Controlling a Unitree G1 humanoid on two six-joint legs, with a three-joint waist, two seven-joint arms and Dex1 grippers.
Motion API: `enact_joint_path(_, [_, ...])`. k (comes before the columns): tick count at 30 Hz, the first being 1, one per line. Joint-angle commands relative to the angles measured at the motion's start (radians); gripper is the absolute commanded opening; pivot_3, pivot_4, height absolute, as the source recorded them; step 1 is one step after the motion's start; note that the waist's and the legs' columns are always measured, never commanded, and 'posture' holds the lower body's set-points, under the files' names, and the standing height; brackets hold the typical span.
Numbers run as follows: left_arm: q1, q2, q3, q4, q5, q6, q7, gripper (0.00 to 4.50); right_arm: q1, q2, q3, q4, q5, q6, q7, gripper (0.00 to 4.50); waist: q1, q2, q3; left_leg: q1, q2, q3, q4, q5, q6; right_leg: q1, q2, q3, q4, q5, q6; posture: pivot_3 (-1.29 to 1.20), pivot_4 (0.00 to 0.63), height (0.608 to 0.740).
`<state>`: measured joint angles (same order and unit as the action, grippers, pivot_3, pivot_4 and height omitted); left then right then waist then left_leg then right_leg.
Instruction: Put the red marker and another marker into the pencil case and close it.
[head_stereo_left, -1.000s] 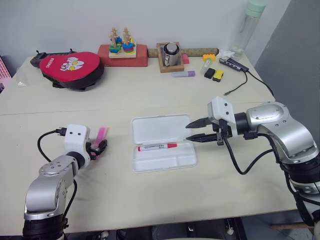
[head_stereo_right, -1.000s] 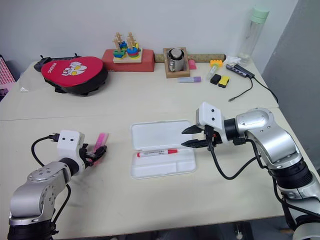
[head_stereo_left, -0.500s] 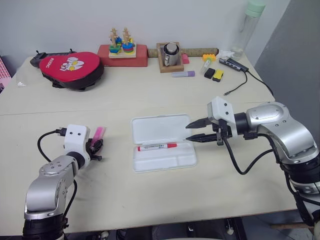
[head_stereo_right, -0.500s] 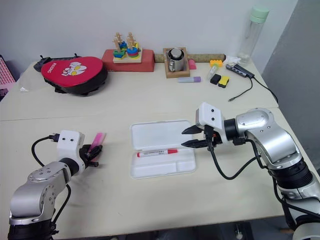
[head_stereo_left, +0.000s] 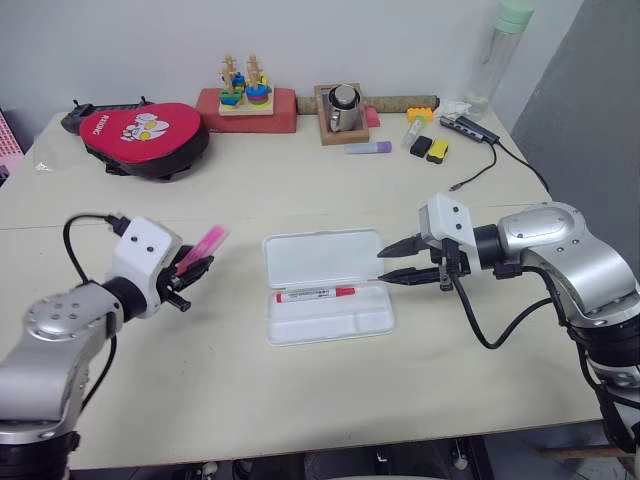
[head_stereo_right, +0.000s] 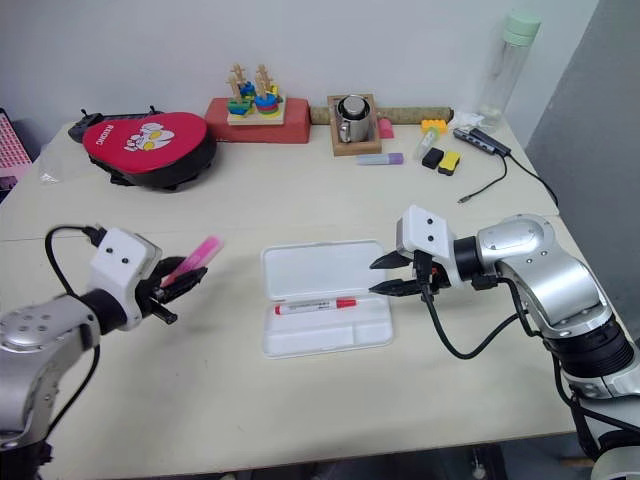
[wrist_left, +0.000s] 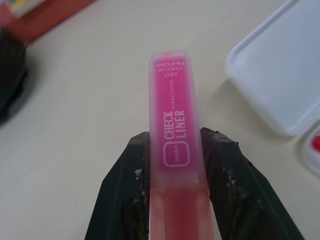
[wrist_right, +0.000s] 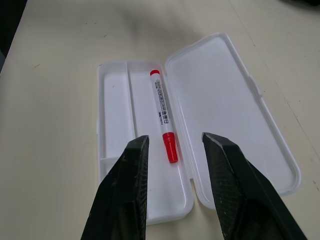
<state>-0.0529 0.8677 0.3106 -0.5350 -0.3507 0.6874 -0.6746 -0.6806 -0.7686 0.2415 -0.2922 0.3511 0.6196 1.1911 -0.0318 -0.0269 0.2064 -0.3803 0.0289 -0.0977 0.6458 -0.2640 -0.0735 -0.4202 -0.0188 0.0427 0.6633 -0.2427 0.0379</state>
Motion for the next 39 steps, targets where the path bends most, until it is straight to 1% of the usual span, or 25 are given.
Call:
enact_joint_path(1, [-0.008, 0.018, -0.071, -0.069, -0.021, -0.062, -0.078, 1.19, -0.008, -0.02, -0.009, -0.016, -0.006, 0.005, 0.002, 1.75, 0.0, 0.0, 0.0, 0.0, 0.0, 0.0, 0.0, 0.0, 0.0, 0.0, 0.0, 0.0, 0.0, 0.0, 0.0, 0.0, 0.15, 0.74])
enact_joint_path(3, [-0.011, 0.019, -0.087, -0.078, -0.022, -0.074, -0.092, 1.19, -0.007, -0.021, -0.008, -0.015, -0.009, 0.007, 0.004, 1.75, 0.0, 0.0, 0.0, 0.0, 0.0, 0.0, 0.0, 0.0, 0.0, 0.0, 0.0, 0.0, 0.0, 0.0, 0.0, 0.0, 0.15, 0.74])
enact_joint_path(6, [-0.044, 0.042, -0.189, -0.103, -0.041, -0.105, -0.187, 1.19, -0.006, -0.029, -0.009, -0.012, -0.012, 0.005, 0.014, 1.75, 0.0, 0.0, 0.0, 0.0, 0.0, 0.0, 0.001, 0.0, 0.0, 0.0, 0.0, 0.0, 0.001, 0.0, 0.0, 0.0, 0.15, 0.74])
enact_joint_path(8, [-0.072, 0.06, -0.263, -0.075, -0.019, -0.17, -0.262, 1.19, -0.002, -0.037, -0.009, -0.009, -0.017, -0.004, 0.02, 1.75, 0.0, 0.0, 0.0, 0.0, 0.0, 0.0, 0.001, 0.0, 0.0, 0.0, 0.0, 0.0, 0.001, 0.0, 0.0, 0.0, 0.15, 0.74])
enact_joint_path(9, [-0.085, 0.066, -0.299, -0.051, 0.019, -0.216, -0.275, 1.19, -0.001, -0.038, -0.008, -0.008, -0.018, -0.004, 0.02, 1.75, 0.0, 0.0, 0.0, 0.0, 0.0, 0.0, 0.001, 0.0, 0.0, 0.0, 0.0, 0.0, 0.0, 0.0, 0.0, 0.0, 0.15, 0.74])
enact_joint_path(11, [-0.096, 0.077, -0.347, -0.016, 0.05, -0.278, -0.321, 1.19, -0.001, -0.039, -0.01, -0.009, -0.016, -0.002, 0.016, 1.75, 0.0, 0.0, 0.0, 0.0, 0.0, 0.0, 0.001, 0.0, 0.0, 0.0, 0.0, 0.0, 0.0, 0.0, 0.0, 0.0, 0.15, 0.74])
enact_joint_path(15, [-0.122, 0.063, -0.399, 0.029, 0.07, -0.339, -0.366, 1.19, 0.005, -0.044, -0.014, -0.014, -0.011, 0.0, 0.012, 1.75, -0.002, 0.0, 0.0, 0.0, 0.0, 0.001, 0.0, 0.0, 0.0, 0.0, 0.001, 0.0, 0.0, 0.0, 0.0, 0.0, 0.15, 0.74])
enact_joint_path(20, [-0.174, 0.025, -0.467, 0.088, 0.106, -0.359, -0.379, 1.19, 0.013, -0.053, -0.019, -0.025, -0.008, 0.01, 0.005, 1.75, 0.0, 0.0, 0.0, 0.0, 0.0, 0.001, 0.001, 0.0, 0.0, 0.0, 0.001, 0.001, 0.0, 0.0, 0.0, 0.0, 0.15, 0.74])
enact_joint_path(24, [-0.198, -0.003, -0.499, 0.114, 0.098, -0.357, -0.406, 1.19, 0.016, -0.057, -0.022, -0.031, -0.007, 0.016, 0.002, 1.75, 0.0, 0.0, 0.0, 0.0, 0.0, 0.0, 0.001, 0.0, 0.0, 0.0, 0.001, 0.0, 0.001, 0.0, 0.0, 0.0, 0.15, 0.74])
enact_joint_path(26, [-0.201, -0.008, -0.505, 0.122, 0.101, -0.356, -0.412, 1.9, 0.018, -0.059, -0.024, -0.036, -0.005, 0.02, 0.001, 1.75, -0.001, 0.0, 0.0, 0.0, 0.0, 0.0, 0.001, 0.0, 0.0, 0.0, 0.001, 0.0, 0.001, 0.0, 0.0, 0.0, 0.15, 0.74])
enact_joint_path(27, [-0.202, -0.011, -0.506, 0.127, 0.096, -0.355, -0.421, 2.04, 0.018, -0.059, -0.025, -0.037, -0.005, 0.023, 0.001, 1.75, -0.002, 0.0, 0.0, 0.0, 0.0, 0.0, 0.001, 0.0, 0.0, 0.0, 0.001, 0.0, 0.001, 0.0, 0.0, 0.0, 0.15, 0.74])
enact_joint_path(29, [-0.202, -0.019, -0.504, 0.131, 0.084, -0.352, -0.431, 2.56, 0.018, -0.06, -0.025, -0.038, -0.005, 0.024, 0.001, 1.75, -0.002, 0.0, 0.0, 0.0, 0.0, 0.0, 0.001, 0.0, 0.0, 0.0, 0.001, 0.0, 0.001, 0.0, 0.0, 0.0, 0.15, 0.74])
enact_joint_path(30, [-0.202, -0.02, -0.503, 0.131, 0.081, -0.347, -0.435, 2.72, 0.018, -0.06, -0.024, -0.037, -0.006, 0.024, 0.0, 1.75, -0.001, 0.0, 0.0, 0.0, 0.0, 0.0, 0.001, 0.0, 0.0, 0.0, 0.001, 0.0, 0.001, 0.0, 0.0, 0.0, 0.15, 0.74])
enact_joint_path(33, [-0.212, -0.037, -0.486, 0.135, 0.087, -0.345, -0.412, 3.49, 0.016, -0.059, -0.023, -0.035, -0.007, 0.024, -0.001, 1.75, -0.001, 0.0, 0.0, 0.0, 0.0, 0.0, 0.001, 0.0, 0.0, 0.0, 0.001, 0.0, 0.001, 0.0, 0.0, 0.0, 0.15, 0.74])
enact_joint_path(34, [-0.217, -0.043, -0.477, 0.135, 0.08, -0.34, -0.407, 3.57, 0.015, -0.059, -0.024, -0.033, -0.007, 0.024, -0.002, 1.75, 0.0, 0.0, 0.0, 0.0, 0.0, 0.0, 0.001, 0.0, 0.0, 0.0, 0.001, 0.0, 0.001, 0.0, 0.0, 0.0, 0.15, 0.74])
enact_joint_path(35, [-0.224, -0.049, -0.455, 0.132, 0.062, -0.33, -0.401, 3.88, 0.013, -0.057, -0.024, -0.029, -0.011, 0.02, -0.005, 1.75, -0.001, 0.0, 0.0, 0.0, 0.0, 0.0, 0.001, 0.0, 0.0, 0.0, 0.001, 0.0, 0.001, 0.0, 0.0, 0.0, 0.15, 0.74])
enact_joint_path(37, [-0.238, -0.052, -0.401, 0.124, 0.019, -0.29, -0.383, 4.19, 0.004, -0.053, -0.021, -0.009, -0.03, 0.015, -0.024, 1.75, 0.0, 0.0, 0.0, 0.0, 0.0, 0.0, 0.001, 0.0, 0.0, 0.0, 0.001, 0.0, 0.001, 0.0, 0.0, 0.0, 0.15, 0.74])
enact_joint_path(38, [-0.242, -0.052, -0.382, 0.122, 0.006, -0.277, -0.377, 4.47, 0.002, -0.053, -0.02, -0.002, -0.038, 0.012, -0.032, 1.75, -0.001, 0.0, 0.0, 0.0, 0.0, 0.0, 0.001, 0.0, 0.0, 0.0, 0.001, 0.0, 0.001, 0.0, 0.0, 0.0, 0.15, 0.74])
enact_joint_path(39, [-0.243, -0.048, -0.36, 0.12, -0.009, -0.267, -0.376, 4.47, -0.001, -0.053, -0.019, 0.007, -0.045, 0.01, -0.037, 1.75, -0.001, 0.0, 0.0, 0.0, 0.0, 0.0, 0.001, 0.0, 0.0, 0.0, 0.001, 0.0, 0.002, 0.0, 0.0, 0.0, 0.15, 0.74])
